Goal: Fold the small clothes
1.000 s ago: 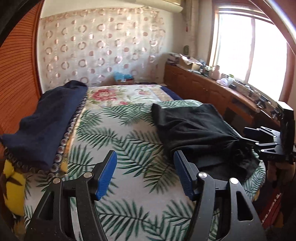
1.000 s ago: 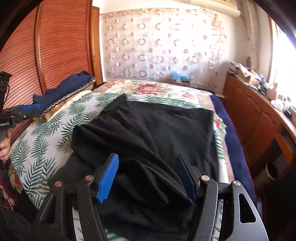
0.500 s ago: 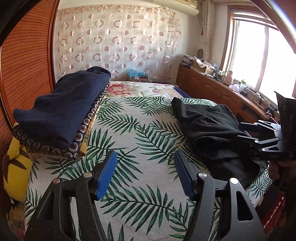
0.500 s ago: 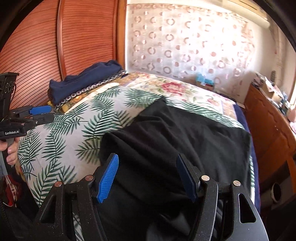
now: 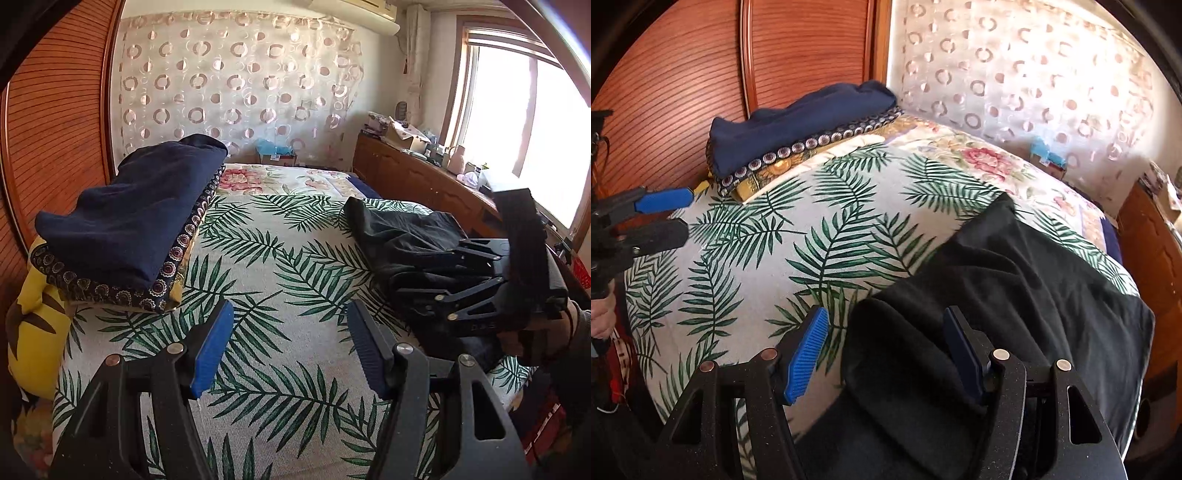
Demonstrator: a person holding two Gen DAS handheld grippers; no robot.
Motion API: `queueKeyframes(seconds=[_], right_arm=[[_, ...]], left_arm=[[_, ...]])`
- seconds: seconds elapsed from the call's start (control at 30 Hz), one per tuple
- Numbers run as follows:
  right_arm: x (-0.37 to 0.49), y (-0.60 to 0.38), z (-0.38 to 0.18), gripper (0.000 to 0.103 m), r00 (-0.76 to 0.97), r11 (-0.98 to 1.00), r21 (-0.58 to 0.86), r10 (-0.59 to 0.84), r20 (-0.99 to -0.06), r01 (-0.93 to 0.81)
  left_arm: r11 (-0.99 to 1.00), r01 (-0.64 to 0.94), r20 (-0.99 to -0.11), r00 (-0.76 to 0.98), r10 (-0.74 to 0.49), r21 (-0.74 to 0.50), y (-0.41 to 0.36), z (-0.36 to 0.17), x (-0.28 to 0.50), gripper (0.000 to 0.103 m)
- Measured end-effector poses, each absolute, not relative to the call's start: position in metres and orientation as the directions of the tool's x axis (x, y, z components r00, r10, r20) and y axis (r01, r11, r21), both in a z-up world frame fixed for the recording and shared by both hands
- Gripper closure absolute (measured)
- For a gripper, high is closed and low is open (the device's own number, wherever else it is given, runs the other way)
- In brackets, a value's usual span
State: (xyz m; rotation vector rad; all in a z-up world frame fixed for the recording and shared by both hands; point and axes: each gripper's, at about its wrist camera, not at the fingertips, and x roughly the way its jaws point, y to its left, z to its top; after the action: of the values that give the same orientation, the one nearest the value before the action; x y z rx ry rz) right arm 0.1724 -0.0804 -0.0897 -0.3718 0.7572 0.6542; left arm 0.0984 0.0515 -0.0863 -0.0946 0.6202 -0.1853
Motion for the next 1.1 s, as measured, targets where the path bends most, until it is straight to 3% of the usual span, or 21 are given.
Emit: queueKeyframes(seconds=[0.17,0.43,0.47,0.53,0.63,0.9,1.1], right_arm=[[0.181,-0.063,-0.106,0.036,0.484,0.707,-0.083,0.389,-0.784,-0.702],[0.193,-0.071,-0.114,0.039,0.481,0.731,-0.038,0.408,-0.776,-0.681],[0.194,-0.073,-0.114,0.044,0.483,0.735,-0.033,0.410,-0.774,-0.677],[0.194,-0.072,-0.117,0.081,0.498,0.740,-0.050,0.398,-0.770,-0.670],[0.191,-0.072,-0.113,0.094,0.509,0.727,-0.070,0.405,-0.760,-0.683],[0.192,-0.118,-0.055,0.096,0.635,0.775,-0.123,0.403,-0.659,-0.620],[0.215,-0.152,-0.027,0.096,0.736,0.826,-0.230,0.287,-0.613,-0.514]], left_arm=[[0.978,0.147,-0.571,0.794,-0.206,-0.149,0.051,-0.087,0.098,0.038],[0.978,0.153,-0.573,0.793,-0.206,-0.140,0.046,-0.086,0.097,0.038],[0.978,0.154,-0.573,0.793,-0.207,-0.140,0.046,-0.086,0.097,0.038],[0.978,0.156,-0.574,0.792,-0.208,-0.139,0.045,-0.086,0.097,0.038],[0.977,0.160,-0.577,0.789,-0.211,-0.138,0.043,-0.087,0.098,0.038],[0.974,0.172,-0.588,0.777,-0.225,-0.146,0.039,-0.091,0.101,0.038],[0.972,0.185,-0.587,0.775,-0.235,-0.144,0.036,-0.091,0.100,0.038]])
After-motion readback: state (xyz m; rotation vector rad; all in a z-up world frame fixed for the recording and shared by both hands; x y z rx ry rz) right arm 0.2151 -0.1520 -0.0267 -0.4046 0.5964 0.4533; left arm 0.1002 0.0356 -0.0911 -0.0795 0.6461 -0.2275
